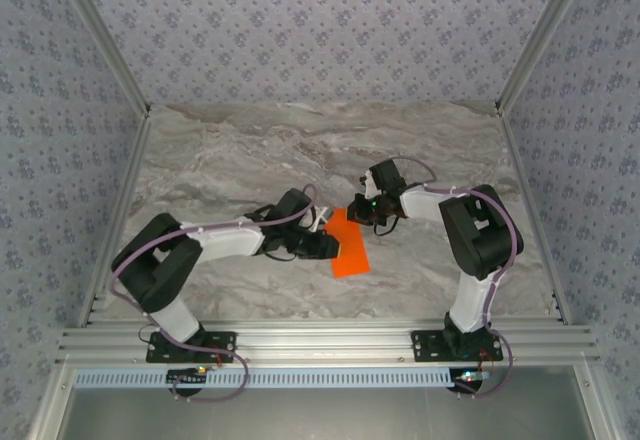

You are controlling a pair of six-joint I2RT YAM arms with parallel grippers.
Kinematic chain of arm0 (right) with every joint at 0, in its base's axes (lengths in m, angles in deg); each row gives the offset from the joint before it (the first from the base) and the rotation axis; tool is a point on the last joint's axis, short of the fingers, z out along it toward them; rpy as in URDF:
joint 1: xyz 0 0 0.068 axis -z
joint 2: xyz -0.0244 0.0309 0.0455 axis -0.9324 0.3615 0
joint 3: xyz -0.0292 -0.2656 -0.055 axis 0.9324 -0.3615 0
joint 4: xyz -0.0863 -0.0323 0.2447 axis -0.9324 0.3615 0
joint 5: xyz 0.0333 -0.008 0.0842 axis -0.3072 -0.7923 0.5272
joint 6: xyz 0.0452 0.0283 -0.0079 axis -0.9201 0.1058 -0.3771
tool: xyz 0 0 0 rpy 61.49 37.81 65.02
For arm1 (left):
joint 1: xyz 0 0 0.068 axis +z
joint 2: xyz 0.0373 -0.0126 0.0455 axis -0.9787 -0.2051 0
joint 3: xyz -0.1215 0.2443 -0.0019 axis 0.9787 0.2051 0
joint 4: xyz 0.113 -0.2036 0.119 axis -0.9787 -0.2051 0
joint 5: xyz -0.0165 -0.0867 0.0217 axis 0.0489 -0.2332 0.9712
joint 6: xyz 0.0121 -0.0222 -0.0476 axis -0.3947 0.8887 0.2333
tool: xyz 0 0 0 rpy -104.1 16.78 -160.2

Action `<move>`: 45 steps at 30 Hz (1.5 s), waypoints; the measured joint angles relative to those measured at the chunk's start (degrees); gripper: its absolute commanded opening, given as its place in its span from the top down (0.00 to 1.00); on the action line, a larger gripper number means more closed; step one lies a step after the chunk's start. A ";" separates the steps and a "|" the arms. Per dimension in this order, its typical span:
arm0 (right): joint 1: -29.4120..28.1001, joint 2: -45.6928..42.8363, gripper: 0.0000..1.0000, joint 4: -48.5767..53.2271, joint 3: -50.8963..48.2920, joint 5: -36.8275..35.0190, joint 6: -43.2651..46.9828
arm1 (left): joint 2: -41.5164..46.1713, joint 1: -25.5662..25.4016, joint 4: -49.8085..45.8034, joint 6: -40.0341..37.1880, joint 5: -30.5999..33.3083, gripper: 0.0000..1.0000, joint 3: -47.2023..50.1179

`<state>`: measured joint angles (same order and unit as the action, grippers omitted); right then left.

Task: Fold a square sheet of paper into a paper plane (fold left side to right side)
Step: First fold the square sheet of paper in half at the center of the table, then hold the square sheet of paper at the center of the table.

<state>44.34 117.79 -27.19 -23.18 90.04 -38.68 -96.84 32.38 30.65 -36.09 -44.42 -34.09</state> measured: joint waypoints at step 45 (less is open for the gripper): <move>-6.01 -22.23 0.94 12.68 -15.85 -3.17 0.48 | -9.64 0.02 3.13 2.62 1.97 0.76 -3.74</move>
<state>38.33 95.56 -14.51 -39.03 86.88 -38.20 -106.48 32.41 33.78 -33.46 -42.45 -37.83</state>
